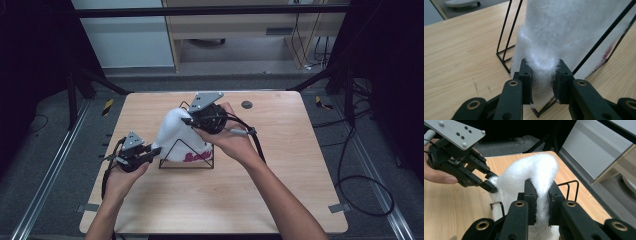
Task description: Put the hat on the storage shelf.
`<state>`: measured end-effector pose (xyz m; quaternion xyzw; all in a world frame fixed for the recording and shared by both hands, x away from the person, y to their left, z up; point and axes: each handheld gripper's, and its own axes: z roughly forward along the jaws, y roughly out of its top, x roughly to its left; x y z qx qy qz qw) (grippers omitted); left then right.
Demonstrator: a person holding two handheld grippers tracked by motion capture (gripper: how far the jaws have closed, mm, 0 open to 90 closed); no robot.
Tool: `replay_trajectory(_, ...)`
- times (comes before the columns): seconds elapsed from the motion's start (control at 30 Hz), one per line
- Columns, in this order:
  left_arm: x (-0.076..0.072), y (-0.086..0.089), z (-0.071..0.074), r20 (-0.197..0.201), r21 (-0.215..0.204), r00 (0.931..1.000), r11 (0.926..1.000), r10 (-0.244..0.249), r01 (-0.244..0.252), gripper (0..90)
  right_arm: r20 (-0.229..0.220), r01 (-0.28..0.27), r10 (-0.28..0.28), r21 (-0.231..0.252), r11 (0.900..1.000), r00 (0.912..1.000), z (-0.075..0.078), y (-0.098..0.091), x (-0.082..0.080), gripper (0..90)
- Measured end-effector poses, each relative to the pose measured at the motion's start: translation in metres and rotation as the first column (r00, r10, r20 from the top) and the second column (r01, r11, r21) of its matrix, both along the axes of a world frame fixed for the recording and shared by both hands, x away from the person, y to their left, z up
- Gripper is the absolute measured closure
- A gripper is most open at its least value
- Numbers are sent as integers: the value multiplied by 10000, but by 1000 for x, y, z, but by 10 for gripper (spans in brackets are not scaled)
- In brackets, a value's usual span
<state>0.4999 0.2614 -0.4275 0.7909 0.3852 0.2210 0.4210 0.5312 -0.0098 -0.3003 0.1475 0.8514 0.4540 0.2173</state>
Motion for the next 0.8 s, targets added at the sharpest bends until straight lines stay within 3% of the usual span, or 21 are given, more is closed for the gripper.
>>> replay_trajectory(0.37, 0, 3, -10, -243, 19, 9997, 10000, 23, -23, 700, -170, 65, -67, -88, 9999, 9998, -9, 2, 0, 817)
replay_trajectory(0.47, -2, 6, -12, -277, -107, 9996, 9999, 83, -86, 695, -190, 18, -20, -131, 9999, 9998, -10, 4, -1, 818)
replay_trajectory(0.5, -2, 8, -14, -340, -328, 9994, 9994, 105, -116, 692, -197, -29, 26, -174, 9998, 9998, -10, 5, -1, 818)
replay_trajectory(0.67, -4, 13, -14, -414, -473, 9989, 9986, 234, -254, 682, -243, -30, 24, -240, 9997, 9997, -12, 9, -2, 817)
replay_trajectory(0.8, -9, 22, -9, -236, -809, 9986, 9955, 468, -485, 663, -251, -111, 103, -319, 9994, 9996, -13, 13, -2, 817)
